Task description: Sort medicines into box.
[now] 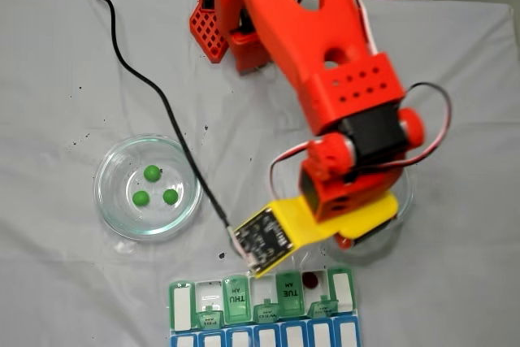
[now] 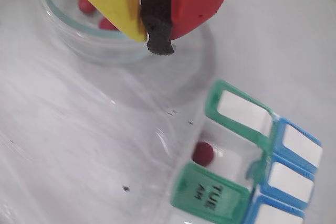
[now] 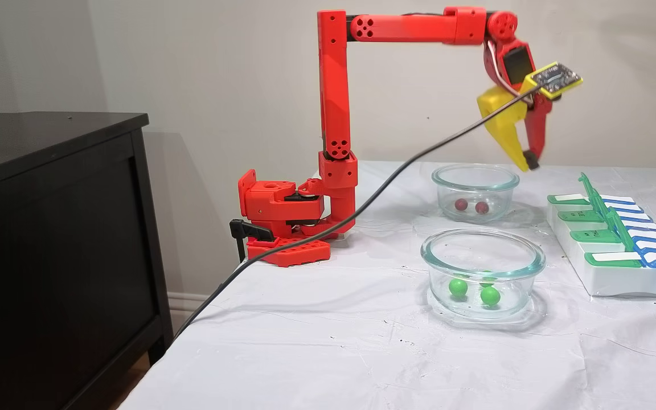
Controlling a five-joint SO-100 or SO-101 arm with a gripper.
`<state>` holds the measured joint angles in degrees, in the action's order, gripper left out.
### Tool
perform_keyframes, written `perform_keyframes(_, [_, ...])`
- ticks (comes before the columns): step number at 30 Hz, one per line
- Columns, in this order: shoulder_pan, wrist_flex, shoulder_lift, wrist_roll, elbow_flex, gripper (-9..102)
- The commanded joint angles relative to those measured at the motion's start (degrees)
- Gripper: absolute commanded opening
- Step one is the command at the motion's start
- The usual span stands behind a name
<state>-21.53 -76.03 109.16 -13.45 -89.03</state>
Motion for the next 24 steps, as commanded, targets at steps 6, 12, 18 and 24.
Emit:
perform_keyframes(6, [-9.4, -9.32, 1.58, 2.81, 3.52, 0])
perform_keyframes(12, [-13.71, -7.47, 1.49, 3.78, -5.8, 5])
perform_keyframes(18, [-13.89, -3.6, 2.02, 4.83, -10.37, 16])
perform_keyframes(24, [-13.8, -1.76, 1.76, 5.19, -12.66, 16])
